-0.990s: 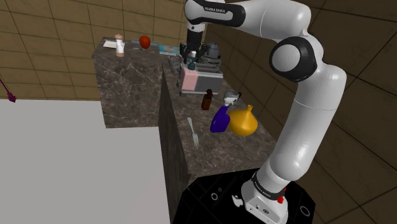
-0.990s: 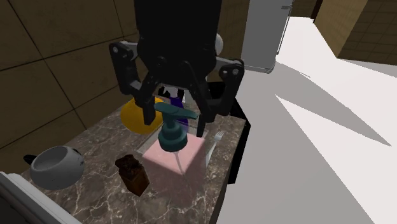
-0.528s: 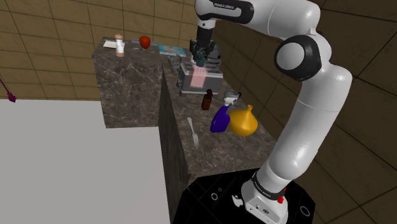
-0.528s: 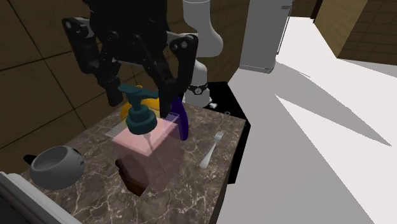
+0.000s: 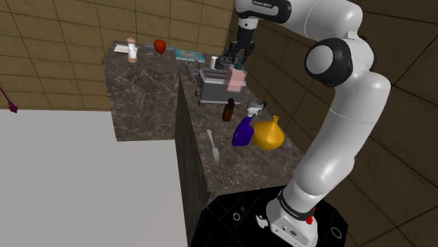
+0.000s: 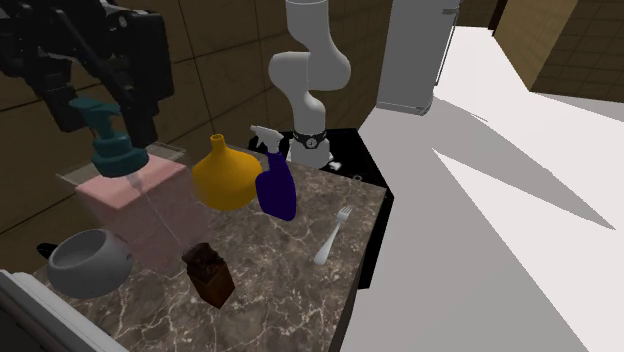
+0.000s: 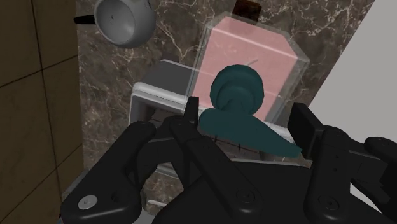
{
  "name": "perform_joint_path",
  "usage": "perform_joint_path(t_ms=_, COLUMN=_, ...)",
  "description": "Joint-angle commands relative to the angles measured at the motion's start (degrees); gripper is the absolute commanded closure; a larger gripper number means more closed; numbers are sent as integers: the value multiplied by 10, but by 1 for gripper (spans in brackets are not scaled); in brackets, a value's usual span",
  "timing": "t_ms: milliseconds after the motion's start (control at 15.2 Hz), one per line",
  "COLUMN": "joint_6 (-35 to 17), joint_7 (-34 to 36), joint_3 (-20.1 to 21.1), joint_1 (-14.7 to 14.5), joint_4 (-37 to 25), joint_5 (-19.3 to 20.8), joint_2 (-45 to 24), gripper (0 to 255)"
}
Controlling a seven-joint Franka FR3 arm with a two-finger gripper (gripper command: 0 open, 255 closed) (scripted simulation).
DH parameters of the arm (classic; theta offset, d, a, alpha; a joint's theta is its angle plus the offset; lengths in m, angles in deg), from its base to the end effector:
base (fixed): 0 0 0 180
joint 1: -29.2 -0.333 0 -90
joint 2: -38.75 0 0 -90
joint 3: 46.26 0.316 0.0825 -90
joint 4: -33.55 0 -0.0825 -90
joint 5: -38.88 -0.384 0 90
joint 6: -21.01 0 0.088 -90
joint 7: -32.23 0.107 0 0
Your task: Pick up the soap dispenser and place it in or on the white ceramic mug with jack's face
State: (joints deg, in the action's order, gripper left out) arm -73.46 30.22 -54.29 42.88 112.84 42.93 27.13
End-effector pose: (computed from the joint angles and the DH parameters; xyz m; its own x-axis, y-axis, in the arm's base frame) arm 0.5803 -0.2286 0.6025 0.9431 -0.3270 0.0602 -0.3317 -0.9380 0.1008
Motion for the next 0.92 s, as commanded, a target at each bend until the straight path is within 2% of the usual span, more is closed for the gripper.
perform_joint_path(t_ms=0, joint_6=1, joint_7=-26, joint_3=-9, joint_1=15, joint_4=-1, joint_5=-3, joint_2=3, gripper=255)
perform_joint_path(t_ms=462, joint_6=28, joint_7=-119, joint_3=-43, joint_1=76, joint_4=-65, joint_5=-23, joint_2=-28, gripper=255)
perform_joint_path(t_ms=858, joint_6=70, joint_7=-199, joint_3=-67, joint_1=139, joint_4=-169, joint_5=-51, joint_2=-87, gripper=255)
